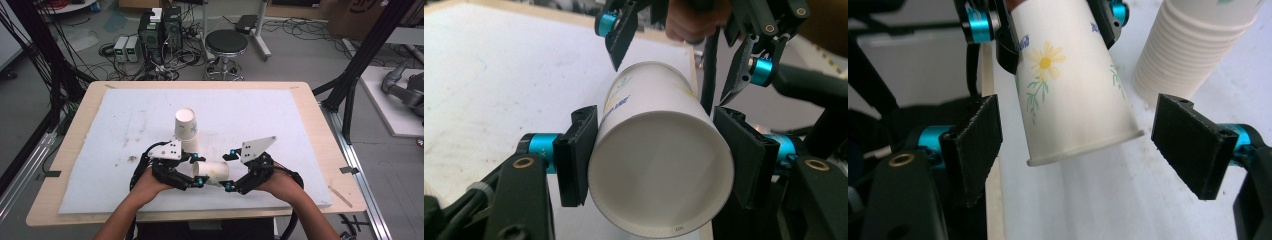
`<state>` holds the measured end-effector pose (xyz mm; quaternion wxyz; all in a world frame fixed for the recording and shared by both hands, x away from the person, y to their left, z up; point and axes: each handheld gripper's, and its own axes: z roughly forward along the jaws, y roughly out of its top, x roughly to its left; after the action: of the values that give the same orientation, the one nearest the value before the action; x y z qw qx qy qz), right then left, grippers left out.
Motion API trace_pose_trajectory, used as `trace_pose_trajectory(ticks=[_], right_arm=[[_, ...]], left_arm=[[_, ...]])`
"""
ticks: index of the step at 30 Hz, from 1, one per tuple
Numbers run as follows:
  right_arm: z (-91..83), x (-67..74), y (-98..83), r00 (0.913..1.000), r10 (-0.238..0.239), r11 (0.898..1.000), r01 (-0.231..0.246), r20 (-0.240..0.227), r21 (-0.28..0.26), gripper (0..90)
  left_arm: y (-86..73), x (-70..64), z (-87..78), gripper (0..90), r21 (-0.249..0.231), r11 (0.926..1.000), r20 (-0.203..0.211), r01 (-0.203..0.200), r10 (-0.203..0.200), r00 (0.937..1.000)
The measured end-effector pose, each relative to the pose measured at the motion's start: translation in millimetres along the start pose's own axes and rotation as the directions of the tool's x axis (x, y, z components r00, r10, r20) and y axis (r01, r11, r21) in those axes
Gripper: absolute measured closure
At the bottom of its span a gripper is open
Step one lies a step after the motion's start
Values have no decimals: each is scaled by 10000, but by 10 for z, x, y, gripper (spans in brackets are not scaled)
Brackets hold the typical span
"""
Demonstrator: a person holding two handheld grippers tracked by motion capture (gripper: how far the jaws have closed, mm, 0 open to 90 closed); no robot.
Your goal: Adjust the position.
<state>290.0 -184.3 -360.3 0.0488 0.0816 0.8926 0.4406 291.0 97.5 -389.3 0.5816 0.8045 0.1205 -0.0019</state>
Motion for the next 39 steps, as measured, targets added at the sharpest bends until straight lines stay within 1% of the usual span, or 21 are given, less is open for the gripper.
trace_pose_trajectory(ticks=[3,4,6,9,14,16,21,23,25,26,29,31,32,34,36,38,39], right_arm=[[-25,26,-47,9997,233,9969,-224,107,-757,209],[-31,35,-66,9994,315,9945,-298,152,-1001,209],[-34,52,-111,9983,542,9873,-505,204,-1507,209],[-24,75,-178,9971,649,9793,-559,402,-1946,202],[-10,90,-274,9954,850,9648,-714,432,-2532,203],[-4,95,-307,9947,921,9601,-766,456,-2689,203],[21,92,-401,9938,1067,9504,-925,320,-2968,203],[38,90,-424,9939,1078,9519,-965,231,-2908,203],[47,94,-440,9940,1094,9514,-1028,68,-2902,204],[51,95,-444,9943,1065,9510,-1001,59,-2926,204],[60,98,-453,9941,1061,9487,-1078,-217,-2973,204],[69,97,-452,9944,1017,9454,-1058,-294,-3082,204],[75,100,-448,9943,987,9442,-1061,-396,-3118,205],[83,106,-441,9944,942,9370,-1050,-485,-3332,209],[94,104,-435,9938,921,9322,-1081,-623,-3454,209],[98,98,-434,9918,1001,9247,-1220,-789,-3605,211],[99,93,-436,9906,1019,9205,-1288,-914,-3689,238]], left_arm=[[-33,-9,-36,369,-530,9986,-3,20,-20,10000],[-41,-12,-48,369,-631,9980,-56,-47,44,10000],[-56,-18,-68,368,-899,9959,-113,-18,8,9999],[-74,-28,-99,369,-1170,9931,-144,-18,1,9999],[-103,-47,-140,369,-1422,9898,-185,-92,67,9998],[-110,-52,-158,369,-1524,9882,-197,-124,95,9998],[-110,-57,-184,369,-1629,9864,-182,-208,180,9997],[-107,-67,-189,369,-1704,9851,-157,-247,224,9996],[-103,-73,-195,369,-1791,9833,-78,-332,324,9994],[-100,-78,-195,370,-1836,9823,-46,-374,372,9993],[-90,-88,-182,369,-1924,9804,97,-434,461,9989],[-84,-96,-160,369,-1986,9792,230,-410,465,9987],[-82,-96,-153,369,-1947,9798,327,-459,533,9980],[-81,-107,-127,368,-2044,9780,467,-412,518,9976],[-83,-110,-106,368,-2125,9766,617,-343,485,9969],[-85,-116,-85,368,-2122,9766,722,-340,504,9961],[-86,-118,-75,368,-2130,9764,727,-343,509,9961]])
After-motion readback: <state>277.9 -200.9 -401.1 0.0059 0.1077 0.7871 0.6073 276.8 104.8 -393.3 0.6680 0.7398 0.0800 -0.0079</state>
